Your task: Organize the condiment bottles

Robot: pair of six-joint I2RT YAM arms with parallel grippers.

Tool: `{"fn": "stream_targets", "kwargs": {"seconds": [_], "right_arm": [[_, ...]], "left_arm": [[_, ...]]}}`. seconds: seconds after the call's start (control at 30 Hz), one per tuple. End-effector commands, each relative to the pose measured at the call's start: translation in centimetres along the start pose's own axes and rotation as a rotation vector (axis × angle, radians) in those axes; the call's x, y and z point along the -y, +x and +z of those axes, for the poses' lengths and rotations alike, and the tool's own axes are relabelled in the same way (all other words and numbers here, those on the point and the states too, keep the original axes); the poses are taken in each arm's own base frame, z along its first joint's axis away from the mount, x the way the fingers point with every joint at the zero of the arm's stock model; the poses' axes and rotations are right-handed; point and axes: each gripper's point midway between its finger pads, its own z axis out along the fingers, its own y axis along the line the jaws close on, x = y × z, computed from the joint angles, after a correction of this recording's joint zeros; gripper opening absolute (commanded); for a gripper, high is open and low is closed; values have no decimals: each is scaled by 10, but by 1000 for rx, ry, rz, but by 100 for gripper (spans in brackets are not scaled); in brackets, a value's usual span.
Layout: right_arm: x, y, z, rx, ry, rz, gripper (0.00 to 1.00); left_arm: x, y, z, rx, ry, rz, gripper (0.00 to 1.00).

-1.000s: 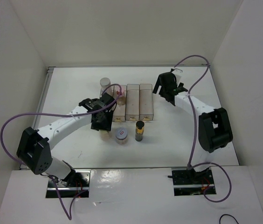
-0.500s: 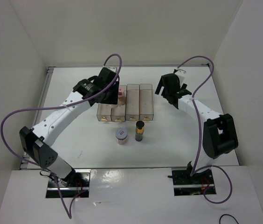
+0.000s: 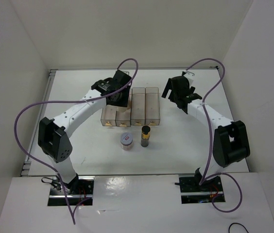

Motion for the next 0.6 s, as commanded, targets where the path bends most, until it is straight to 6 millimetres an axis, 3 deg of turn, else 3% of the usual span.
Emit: {"fn": "stream_targets", "kwargs": {"seconds": [0.0, 0.17, 0.43, 0.57], "right_arm": [[-13, -35, -24, 84, -88, 34, 99], [-16, -43, -38, 104, -124, 46, 99], [-21, -40, -39, 89, -150, 44, 99], [-23, -50, -46, 113, -164, 44, 99]], "left_arm": [[13, -20, 7, 51, 40, 8, 35], [18, -22, 14, 51, 51, 7, 35], [17, -4, 36, -9, 42, 16, 38], [21, 0, 45, -24, 48, 19, 39]]}}
